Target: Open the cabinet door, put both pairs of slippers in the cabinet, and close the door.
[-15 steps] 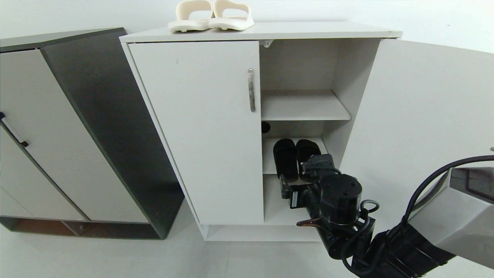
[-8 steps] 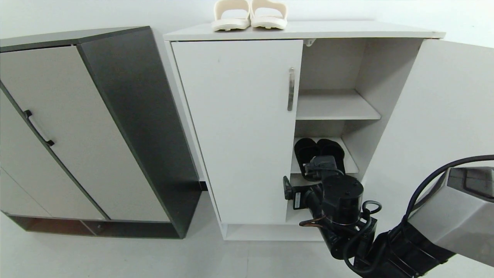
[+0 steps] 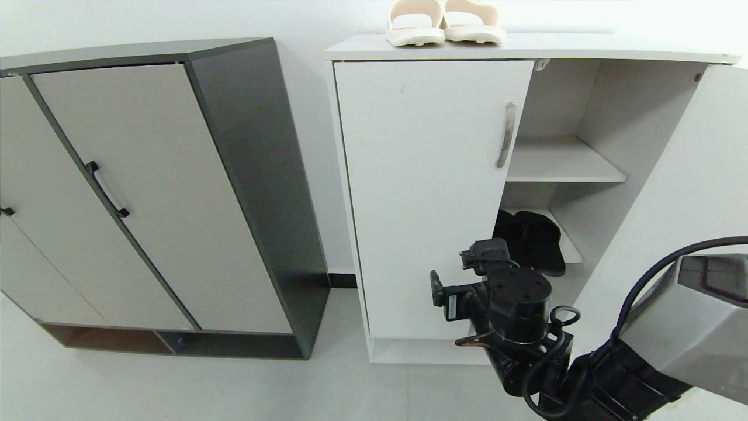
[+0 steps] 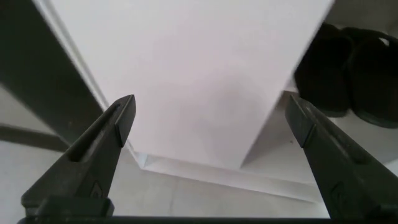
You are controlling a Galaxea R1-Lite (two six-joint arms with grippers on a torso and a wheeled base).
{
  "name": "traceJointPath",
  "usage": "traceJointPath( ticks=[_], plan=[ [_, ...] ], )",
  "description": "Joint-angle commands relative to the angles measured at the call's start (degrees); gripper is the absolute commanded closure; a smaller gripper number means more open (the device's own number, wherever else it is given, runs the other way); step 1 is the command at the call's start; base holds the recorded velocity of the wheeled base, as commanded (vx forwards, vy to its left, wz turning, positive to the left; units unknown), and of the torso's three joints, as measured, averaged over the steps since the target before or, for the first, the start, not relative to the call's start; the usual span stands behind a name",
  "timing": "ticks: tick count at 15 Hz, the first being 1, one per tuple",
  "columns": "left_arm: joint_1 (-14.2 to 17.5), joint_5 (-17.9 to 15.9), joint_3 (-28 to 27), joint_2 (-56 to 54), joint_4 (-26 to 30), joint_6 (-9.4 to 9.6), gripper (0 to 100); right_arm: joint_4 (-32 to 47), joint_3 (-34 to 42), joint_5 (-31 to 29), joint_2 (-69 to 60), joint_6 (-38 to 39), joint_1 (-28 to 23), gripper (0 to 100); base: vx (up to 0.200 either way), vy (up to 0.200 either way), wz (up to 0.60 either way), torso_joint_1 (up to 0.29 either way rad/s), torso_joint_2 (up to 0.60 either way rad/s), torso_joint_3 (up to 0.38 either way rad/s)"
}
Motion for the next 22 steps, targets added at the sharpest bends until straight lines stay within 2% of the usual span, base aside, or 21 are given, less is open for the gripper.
traceJointPath(
  ticks=[1, 6, 14, 18, 22],
  plan=[
    [0.05, -0.02, 0.00, 0.09, -0.05, -0.09, 100, -0.86, 0.26, -0.09, -0.38, -0.09, -0.09, 0, 0.000, 0.000, 0.00, 0.000, 0.00, 0.000],
    [0.05, -0.02, 0.00, 0.09, -0.05, -0.09, 100, -8.59, 3.69, 0.44, 0.06, -5.45, -2.02, 0, 0.000, 0.000, 0.00, 0.000, 0.00, 0.000],
    [0.05, -0.02, 0.00, 0.09, -0.05, -0.09, 100, -8.85, 3.07, 2.28, 0.15, -7.03, -2.02, 0, 0.000, 0.000, 0.00, 0.000, 0.00, 0.000],
    [0.05, -0.02, 0.00, 0.09, -0.05, -0.09, 100, -8.77, 3.07, 2.28, 0.15, -7.03, -2.02, 0, 0.000, 0.000, 0.00, 0.013, -0.19, -0.277],
    [0.05, -0.02, 0.00, 0.09, -0.05, -0.09, 100, -8.77, 3.25, 2.28, 0.06, -7.12, -1.85, 0, 0.000, 0.000, 0.00, 0.059, -0.51, -0.361]
  ],
)
